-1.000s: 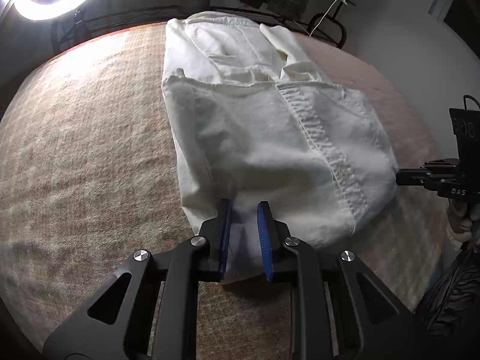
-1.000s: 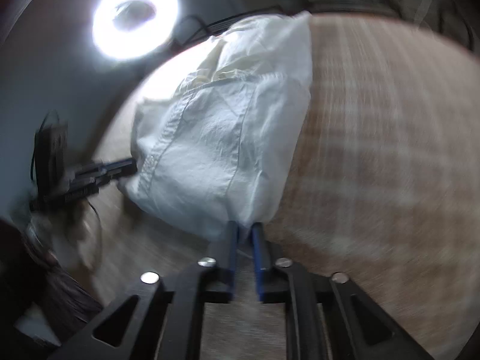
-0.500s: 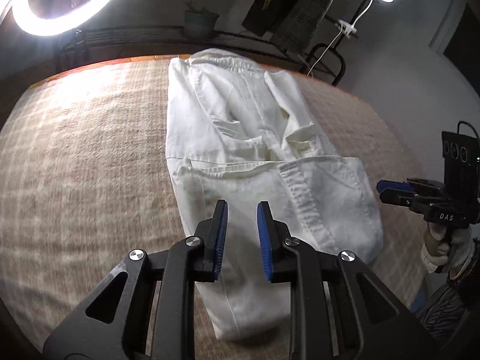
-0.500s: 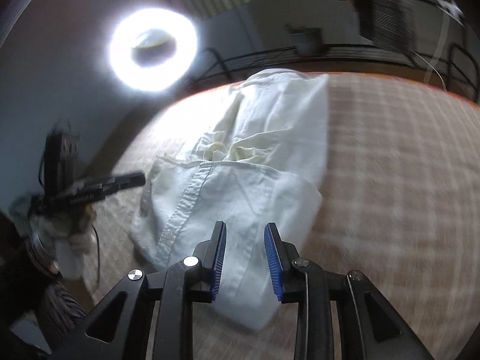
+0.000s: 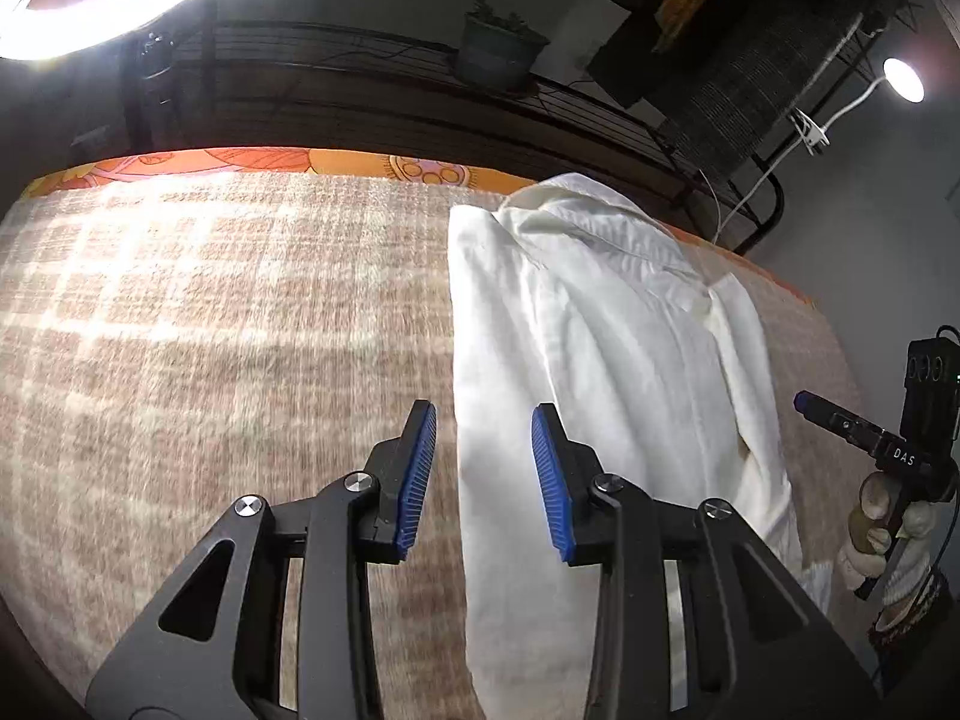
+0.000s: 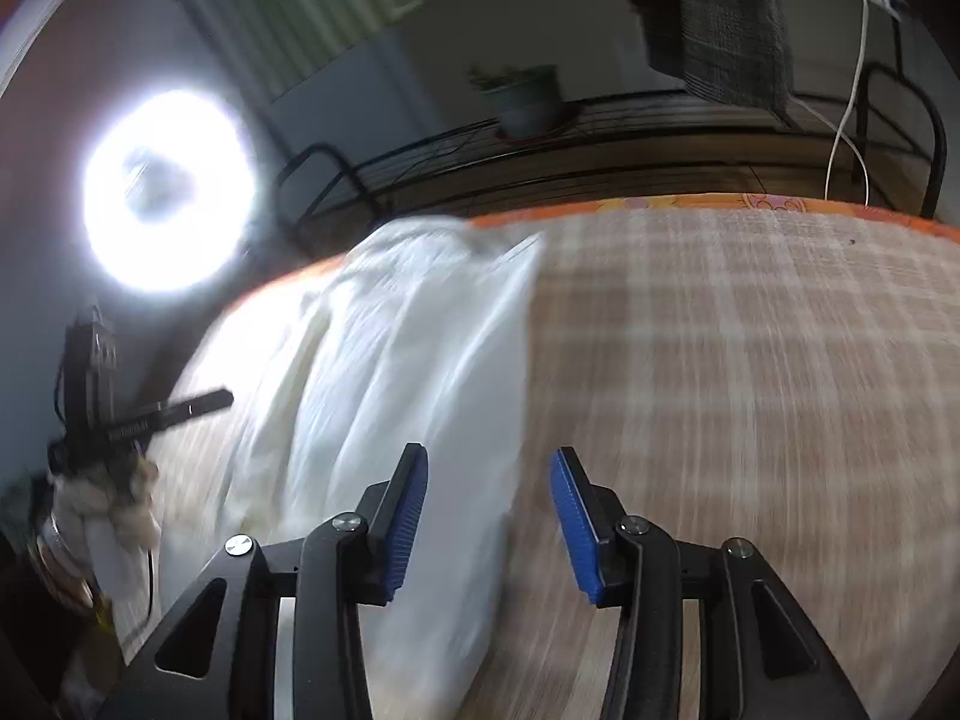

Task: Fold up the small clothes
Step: 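Press the folded edge with the left tool, then lift both tools away, then grasp the shirt collar end with both tools and lift it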

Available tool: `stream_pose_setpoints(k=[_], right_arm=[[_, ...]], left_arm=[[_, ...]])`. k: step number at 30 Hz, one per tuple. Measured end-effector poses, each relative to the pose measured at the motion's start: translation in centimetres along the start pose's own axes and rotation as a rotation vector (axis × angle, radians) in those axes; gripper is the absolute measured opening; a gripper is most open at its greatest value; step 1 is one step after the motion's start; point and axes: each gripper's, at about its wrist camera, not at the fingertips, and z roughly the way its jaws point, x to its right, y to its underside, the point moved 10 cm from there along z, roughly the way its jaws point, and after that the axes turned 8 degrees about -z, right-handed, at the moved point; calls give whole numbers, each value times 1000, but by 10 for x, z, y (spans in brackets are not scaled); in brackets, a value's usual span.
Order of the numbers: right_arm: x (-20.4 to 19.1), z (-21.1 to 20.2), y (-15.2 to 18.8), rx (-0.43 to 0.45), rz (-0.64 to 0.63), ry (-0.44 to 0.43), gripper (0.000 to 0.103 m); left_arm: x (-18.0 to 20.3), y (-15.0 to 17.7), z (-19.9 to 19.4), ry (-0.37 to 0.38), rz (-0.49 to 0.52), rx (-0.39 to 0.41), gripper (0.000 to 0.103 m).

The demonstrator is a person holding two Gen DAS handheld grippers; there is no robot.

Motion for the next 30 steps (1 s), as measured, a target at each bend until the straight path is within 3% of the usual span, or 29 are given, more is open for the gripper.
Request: stream_pose_setpoints(k=[5,8,11,12,13,16,22,23,24,25,26,30], right_arm=[[14,37,-35,4,50,-54,54],[20,54,-50,9,55,-41,51],[24,64,-54,4,82,-64,10],[24,62,-55,15,78,-65,2],[26,60,-56,23,65,-53,1],[36,55,-59,41,58,5,0],[24,35,-74,157,64,-63,0],[24,38,-74,148,49,-46,0],[27,48,-70,104,35,-7,0],[31,60,-62,45,27,42,0],[33,67,-62,19,15,64,0],[23,50,-72,61,-4,60,0]], left_arm=[[5,-29,35,10,-1,-11,33],[7,-44,46,23,-6,3,33],[5,-57,52,73,-65,17,33],[5,-61,53,86,-77,26,19],[6,-64,57,92,-80,21,4],[7,-65,53,104,-70,43,0],[6,-73,26,179,-120,139,0],[6,-72,29,150,-90,139,0],[0,-69,41,71,-64,110,0],[-5,-63,55,23,-72,52,0],[-3,-65,55,18,-67,65,0],[14,-66,51,16,-15,77,0]])
